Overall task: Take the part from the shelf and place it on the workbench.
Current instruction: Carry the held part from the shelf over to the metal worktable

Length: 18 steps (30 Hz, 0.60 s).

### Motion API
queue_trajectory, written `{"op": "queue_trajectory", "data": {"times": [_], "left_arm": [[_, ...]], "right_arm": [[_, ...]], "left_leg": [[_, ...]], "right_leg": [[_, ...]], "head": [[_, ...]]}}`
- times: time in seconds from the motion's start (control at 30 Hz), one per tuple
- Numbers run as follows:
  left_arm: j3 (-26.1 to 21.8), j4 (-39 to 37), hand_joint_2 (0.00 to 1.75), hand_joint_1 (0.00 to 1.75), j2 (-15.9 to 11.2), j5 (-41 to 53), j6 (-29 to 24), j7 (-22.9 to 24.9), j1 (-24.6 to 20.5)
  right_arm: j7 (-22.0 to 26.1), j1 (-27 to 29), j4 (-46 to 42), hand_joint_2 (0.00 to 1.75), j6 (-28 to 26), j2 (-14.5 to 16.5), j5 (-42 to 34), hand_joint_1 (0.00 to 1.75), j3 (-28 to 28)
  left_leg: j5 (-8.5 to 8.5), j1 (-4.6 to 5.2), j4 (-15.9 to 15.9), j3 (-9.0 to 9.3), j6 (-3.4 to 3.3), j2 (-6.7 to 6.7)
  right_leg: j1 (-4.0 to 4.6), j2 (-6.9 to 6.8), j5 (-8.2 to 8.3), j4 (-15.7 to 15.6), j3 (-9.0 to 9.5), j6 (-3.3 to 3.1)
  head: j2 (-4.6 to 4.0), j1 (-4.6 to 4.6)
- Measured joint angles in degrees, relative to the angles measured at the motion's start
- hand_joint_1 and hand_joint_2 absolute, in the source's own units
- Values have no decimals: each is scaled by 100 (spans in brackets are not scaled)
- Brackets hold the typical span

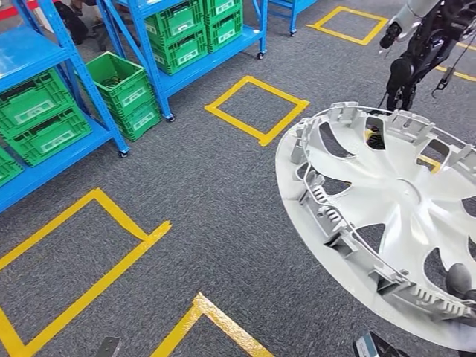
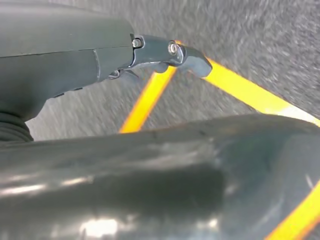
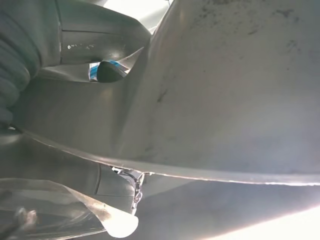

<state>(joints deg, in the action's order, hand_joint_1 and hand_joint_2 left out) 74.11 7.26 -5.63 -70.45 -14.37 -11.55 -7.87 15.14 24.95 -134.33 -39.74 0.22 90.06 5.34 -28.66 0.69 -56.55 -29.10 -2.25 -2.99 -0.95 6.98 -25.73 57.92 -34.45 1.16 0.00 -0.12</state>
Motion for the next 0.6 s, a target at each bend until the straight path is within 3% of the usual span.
{"op": "queue_trajectory", "data": {"times": [0.07,0.13,0.2,0.23,0.27,0.33,0.4,0.43,0.5,0.53,0.6], "left_arm": [[141,-1,0,0,46,149,-75,73,-5],[268,-1,0,0,101,231,-105,131,21],[371,-1,0,0,163,261,-112,180,71],[410,-1,0,0,191,267,-114,201,89],[446,-1,0,0,220,276,-114,216,100],[509,-1,0,0,266,301,-114,236,101],[550,-4,0,0,266,316,-113,254,100],[563,-5,0,0,262,319,-111,266,98],[597,-7,0,0,270,329,-105,285,97],[621,-7,0,0,278,338,-99,296,95],[664,-7,0,0,291,354,-90,308,99]], "right_arm": [[44,24,-11,175,0,27,1,175,31],[81,13,-14,175,0,45,-2,175,50],[118,5,-14,175,1,69,-4,175,61],[137,8,-14,175,1,80,-3,175,70],[156,11,-14,175,2,88,-2,175,84],[180,10,-14,175,2,107,-1,175,106],[188,3,-20,175,2,126,-1,175,113],[192,1,-26,175,1,137,-1,175,117],[225,7,-36,175,0,163,0,175,136],[252,10,-37,175,0,177,0,175,145],[300,2,-39,175,0,205,1,175,155]], "left_leg": [[90,-28,121,29,11,130],[139,-41,174,22,13,283],[144,-43,165,-13,15,458],[142,-48,159,-24,24,543],[136,-57,148,-33,41,622],[99,-81,87,-41,109,760],[33,-69,-14,-55,202,856],[10,-56,-53,-52,239,898],[-11,-60,-79,-38,286,979],[-57,-77,-114,-40,313,936],[-329,-113,-451,-173,358,676]], "right_leg": [[14,-226,-117,161,-128,43],[21,-555,-482,748,-420,88],[-9,-651,-786,1413,-697,155],[-29,-670,-798,1519,-713,188],[-50,-698,-711,1399,-609,219],[-87,-881,-441,659,-135,276],[-101,-1080,-323,117,221,248],[-97,-1110,-335,54,259,201],[-87,-995,-316,86,230,90],[-85,-938,-303,86,212,54],[-84,-824,-272,81,188,-7]], "head": [[0,26],[0,59],[0,71],[0,72],[0,72],[0,73],[0,65],[0,57],[0,39],[0,35],[0,20]]}}
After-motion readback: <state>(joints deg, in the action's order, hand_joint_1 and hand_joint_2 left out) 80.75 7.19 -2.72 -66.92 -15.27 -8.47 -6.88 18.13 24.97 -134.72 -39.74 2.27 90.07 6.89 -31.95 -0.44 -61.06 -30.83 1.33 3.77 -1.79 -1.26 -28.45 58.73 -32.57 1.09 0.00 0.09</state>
